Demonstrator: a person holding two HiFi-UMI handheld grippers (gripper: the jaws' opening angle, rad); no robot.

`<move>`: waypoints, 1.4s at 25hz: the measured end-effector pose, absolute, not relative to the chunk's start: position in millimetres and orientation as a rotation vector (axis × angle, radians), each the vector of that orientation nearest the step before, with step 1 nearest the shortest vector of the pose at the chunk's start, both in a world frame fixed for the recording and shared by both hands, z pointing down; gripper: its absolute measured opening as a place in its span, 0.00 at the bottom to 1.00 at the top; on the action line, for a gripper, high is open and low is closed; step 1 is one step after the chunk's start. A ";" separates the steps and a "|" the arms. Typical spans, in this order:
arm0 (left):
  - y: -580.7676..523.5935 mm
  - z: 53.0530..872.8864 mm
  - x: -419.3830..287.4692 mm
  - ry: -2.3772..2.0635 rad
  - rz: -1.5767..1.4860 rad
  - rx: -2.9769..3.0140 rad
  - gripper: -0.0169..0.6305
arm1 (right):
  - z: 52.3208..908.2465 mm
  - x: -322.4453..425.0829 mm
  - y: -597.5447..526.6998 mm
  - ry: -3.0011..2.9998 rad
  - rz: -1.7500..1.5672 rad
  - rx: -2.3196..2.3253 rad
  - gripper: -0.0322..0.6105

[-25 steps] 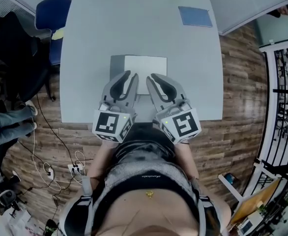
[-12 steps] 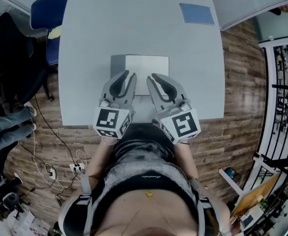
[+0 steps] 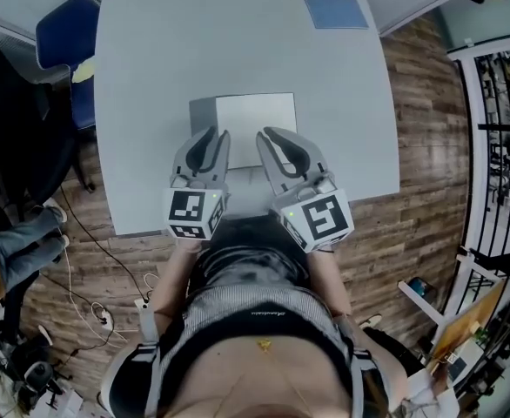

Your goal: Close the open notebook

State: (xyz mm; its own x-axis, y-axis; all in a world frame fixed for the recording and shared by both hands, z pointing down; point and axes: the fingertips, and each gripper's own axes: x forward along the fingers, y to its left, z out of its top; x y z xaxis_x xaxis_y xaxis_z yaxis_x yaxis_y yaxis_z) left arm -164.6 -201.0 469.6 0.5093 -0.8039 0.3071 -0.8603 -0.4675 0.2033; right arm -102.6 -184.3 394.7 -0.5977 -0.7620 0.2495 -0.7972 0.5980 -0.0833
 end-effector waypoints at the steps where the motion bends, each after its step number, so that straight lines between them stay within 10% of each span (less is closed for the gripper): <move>1: -201.8 474.9 -166.9 -1.380 0.250 2.422 0.13 | 395.8 -102.8 -184.3 -2.630 0.278 1.311 0.10; 35: -165.9 669.6 -241.4 -1.272 0.610 1.922 0.23 | 407.6 -85.9 -161.9 -2.530 0.317 1.429 0.11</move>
State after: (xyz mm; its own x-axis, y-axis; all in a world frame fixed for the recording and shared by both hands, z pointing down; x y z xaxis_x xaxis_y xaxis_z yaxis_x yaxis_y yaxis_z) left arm -241.4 -165.9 669.6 0.3953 -0.5668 0.7228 -0.9185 -0.2348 0.3182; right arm -85.9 -161.9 407.6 -0.5037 -0.8128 0.2928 -0.8599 0.5043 -0.0793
